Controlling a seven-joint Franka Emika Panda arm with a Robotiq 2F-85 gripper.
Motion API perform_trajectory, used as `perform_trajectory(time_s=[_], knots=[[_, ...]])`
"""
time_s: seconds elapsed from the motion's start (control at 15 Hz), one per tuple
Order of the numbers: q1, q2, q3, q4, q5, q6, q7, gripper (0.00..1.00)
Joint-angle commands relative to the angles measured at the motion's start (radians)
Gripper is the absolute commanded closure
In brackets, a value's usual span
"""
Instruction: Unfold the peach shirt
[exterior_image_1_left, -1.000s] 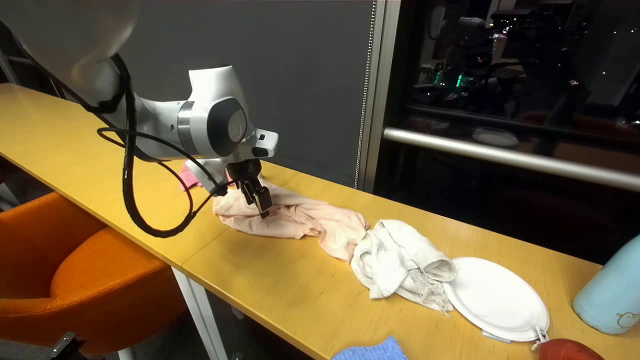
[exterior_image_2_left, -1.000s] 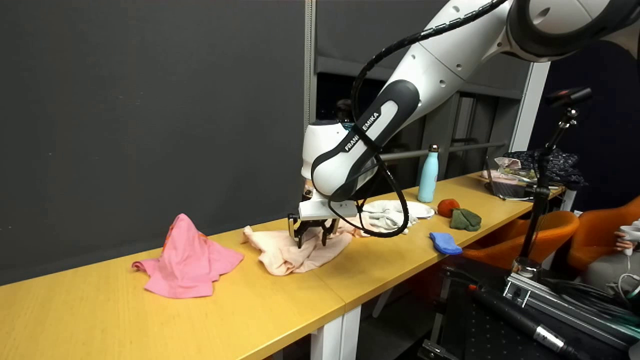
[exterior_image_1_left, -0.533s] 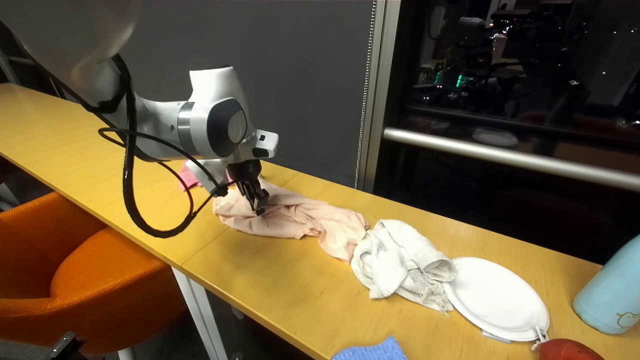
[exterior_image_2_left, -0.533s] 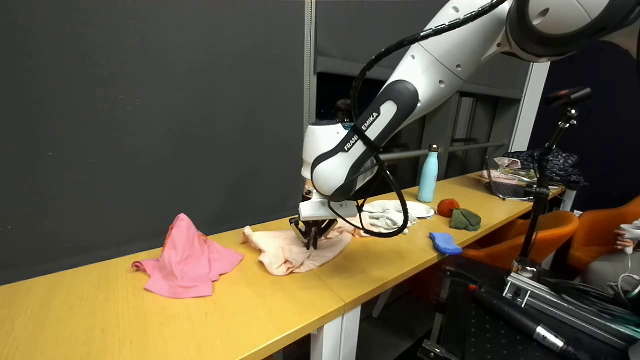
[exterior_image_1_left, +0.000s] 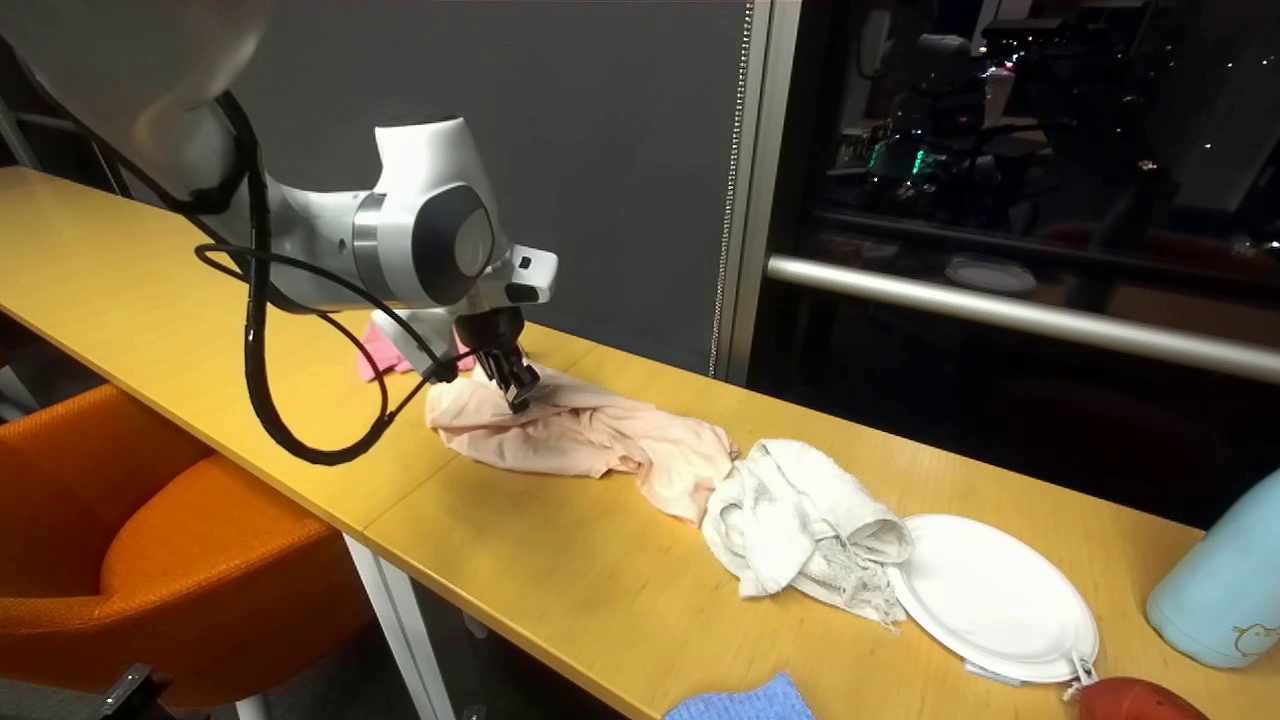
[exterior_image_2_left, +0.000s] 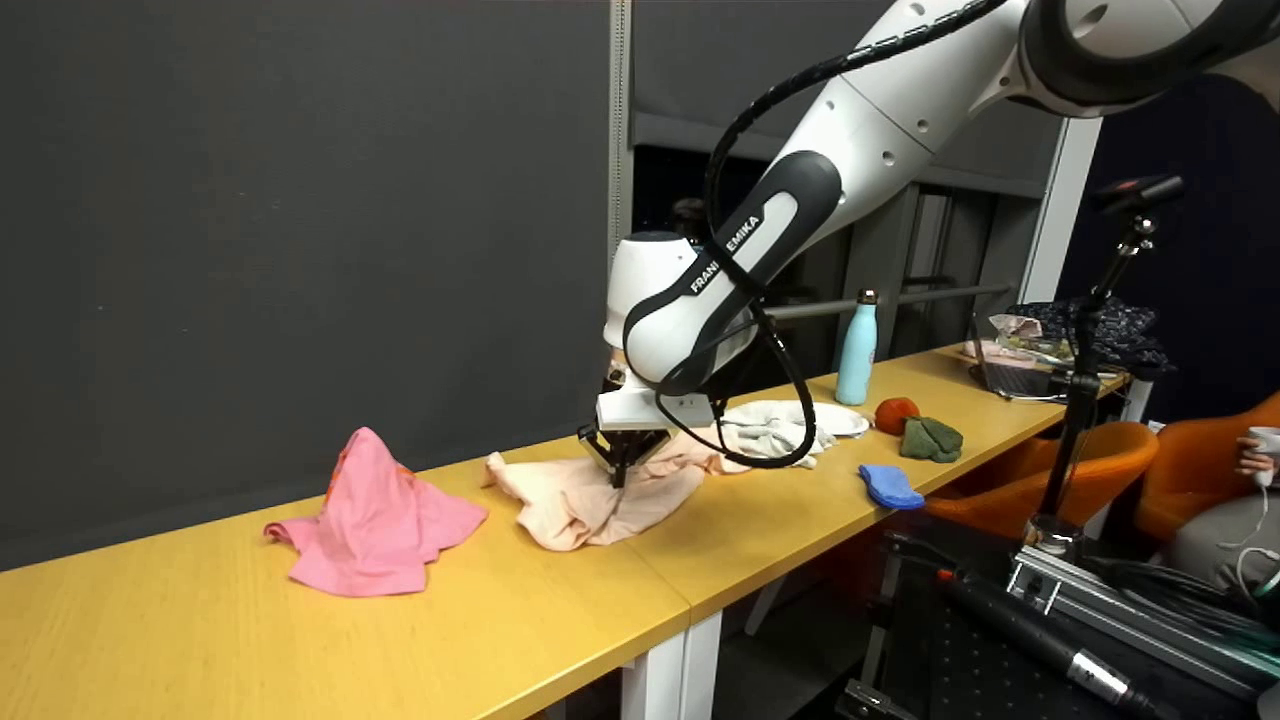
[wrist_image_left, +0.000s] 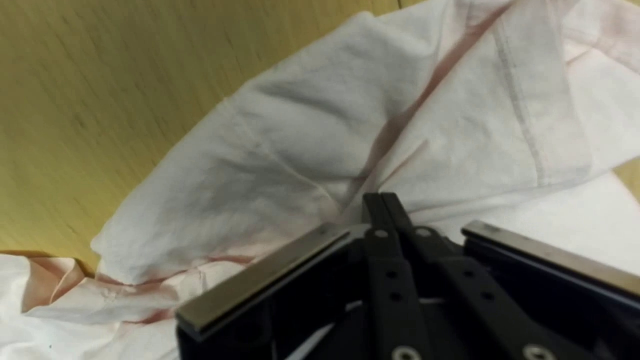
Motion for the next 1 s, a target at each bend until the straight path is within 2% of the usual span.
perform_trajectory(time_s=[0.0,0.6,0.93], knots=[[0.03,-0.104,-0.033,-0.08,0.029,0.016,-0.025,1.0],[0.098,-0.382,-0.102,-0.263,-0.044,-0.048,0.017,1.0],[0.096,-0.546,-0.062,-0.384,-0.074,-0.103,-0.004,1.0]])
